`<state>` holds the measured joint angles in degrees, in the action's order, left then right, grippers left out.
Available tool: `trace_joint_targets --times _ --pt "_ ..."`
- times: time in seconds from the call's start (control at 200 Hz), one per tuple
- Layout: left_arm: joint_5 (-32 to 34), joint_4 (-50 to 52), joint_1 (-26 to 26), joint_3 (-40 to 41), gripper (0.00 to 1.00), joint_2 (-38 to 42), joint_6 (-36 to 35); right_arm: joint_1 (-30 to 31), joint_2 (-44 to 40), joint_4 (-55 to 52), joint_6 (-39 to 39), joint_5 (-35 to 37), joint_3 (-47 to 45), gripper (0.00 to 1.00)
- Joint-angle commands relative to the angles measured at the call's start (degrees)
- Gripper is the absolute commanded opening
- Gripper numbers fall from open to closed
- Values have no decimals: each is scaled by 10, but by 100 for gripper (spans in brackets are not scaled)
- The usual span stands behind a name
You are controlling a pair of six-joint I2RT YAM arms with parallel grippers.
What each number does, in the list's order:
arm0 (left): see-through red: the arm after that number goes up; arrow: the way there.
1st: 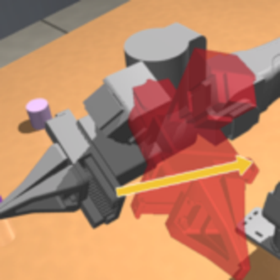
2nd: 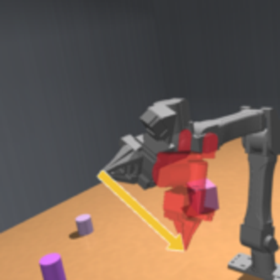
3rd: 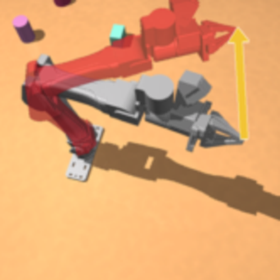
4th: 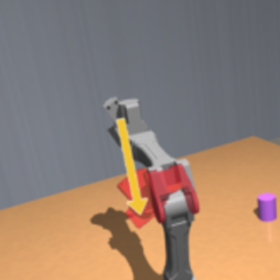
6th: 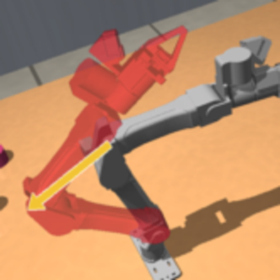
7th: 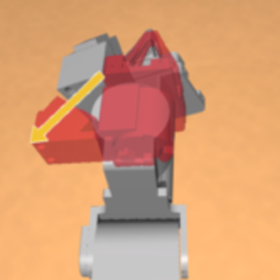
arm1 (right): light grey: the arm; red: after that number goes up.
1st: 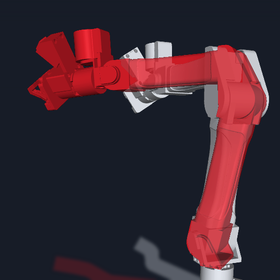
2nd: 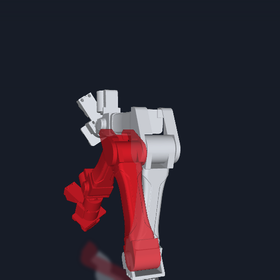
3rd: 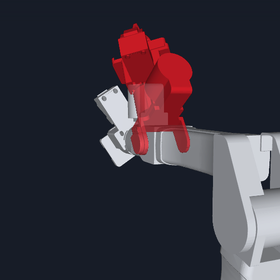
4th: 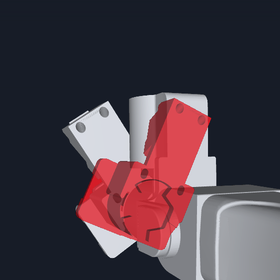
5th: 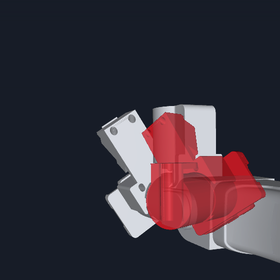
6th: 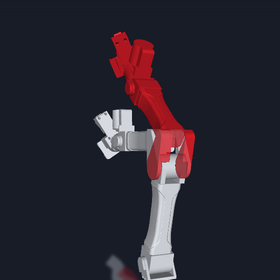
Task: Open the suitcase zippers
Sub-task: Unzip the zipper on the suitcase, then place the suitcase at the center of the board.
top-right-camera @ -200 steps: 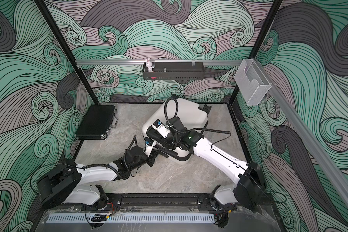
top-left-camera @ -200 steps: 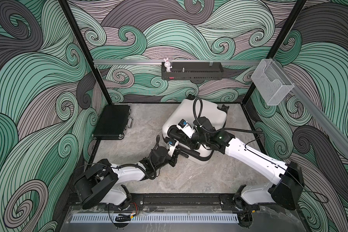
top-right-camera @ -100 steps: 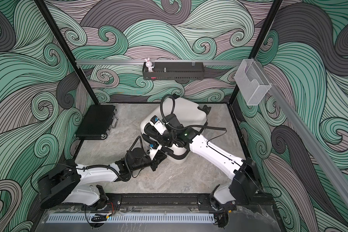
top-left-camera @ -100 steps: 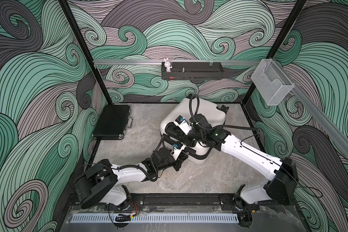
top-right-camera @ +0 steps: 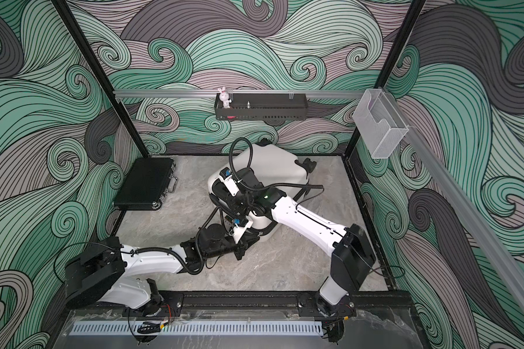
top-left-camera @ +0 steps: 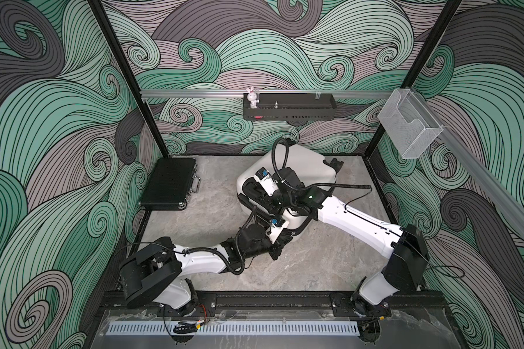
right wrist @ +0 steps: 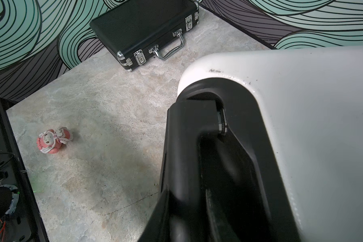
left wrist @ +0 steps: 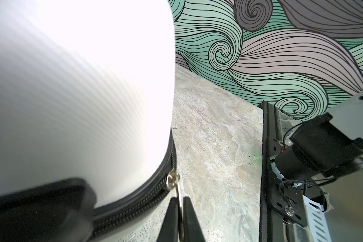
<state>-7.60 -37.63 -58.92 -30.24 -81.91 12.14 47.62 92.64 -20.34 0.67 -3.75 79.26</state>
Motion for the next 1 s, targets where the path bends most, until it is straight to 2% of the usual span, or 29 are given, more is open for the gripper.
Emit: trace_joint_targets --times 0.0,0.07,0.29,0.405,0.59,0.721,0.816,0.871,0.996 --pt "-33 -50 -25 -35 8 16 -10 9 0 131 32 -54 22 0" --pt "-3 -27 -25 -28 11 32 -17 9 -7 135 31 -53 14 0" --pt "63 47 -26 -10 33 80 -22 9 -19 141 24 -68 -1 0" --pt "106 113 -25 -8 39 119 -10 9 -35 135 -1 -77 -15 0" --pt "222 235 -24 -3 44 197 45 9 -49 123 -48 -92 -30 0" --pt "345 345 -20 -10 55 257 106 10 -37 142 -43 -116 -31 0" --pt "426 389 -12 -4 62 303 150 12 -22 156 -36 -122 -26 0" --pt "444 420 -1 -3 67 332 170 15 -13 161 -36 -121 -22 0" --pt "439 475 38 -3 73 395 196 19 3 168 -36 -125 -14 0"
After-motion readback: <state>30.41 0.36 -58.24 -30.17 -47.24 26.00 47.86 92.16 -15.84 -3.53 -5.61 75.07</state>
